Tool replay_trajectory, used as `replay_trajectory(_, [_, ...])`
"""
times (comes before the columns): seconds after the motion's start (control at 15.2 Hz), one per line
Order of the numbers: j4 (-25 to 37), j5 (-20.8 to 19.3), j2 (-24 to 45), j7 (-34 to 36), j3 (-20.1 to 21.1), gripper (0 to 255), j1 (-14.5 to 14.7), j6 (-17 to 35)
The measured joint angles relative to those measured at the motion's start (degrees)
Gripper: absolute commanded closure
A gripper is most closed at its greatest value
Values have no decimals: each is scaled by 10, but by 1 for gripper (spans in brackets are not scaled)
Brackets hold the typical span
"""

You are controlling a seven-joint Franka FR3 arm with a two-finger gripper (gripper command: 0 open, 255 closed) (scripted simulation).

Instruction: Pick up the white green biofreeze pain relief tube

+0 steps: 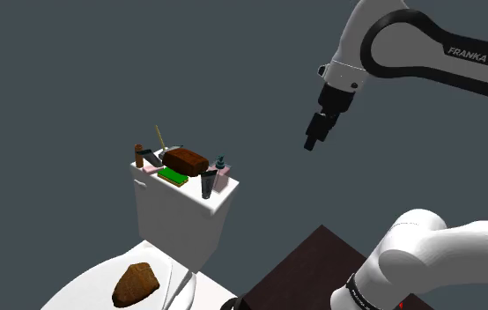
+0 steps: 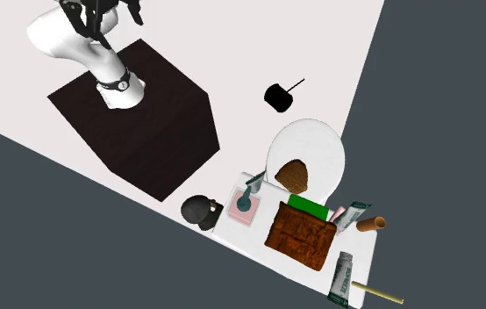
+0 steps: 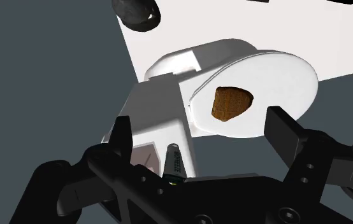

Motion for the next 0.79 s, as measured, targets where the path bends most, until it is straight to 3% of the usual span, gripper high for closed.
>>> replay_trajectory(0.13, [-3,-2,6,-7,-2,0,1,8])
replay_trajectory(0.79, [-7,-25,170,-130,-29,0,24,180])
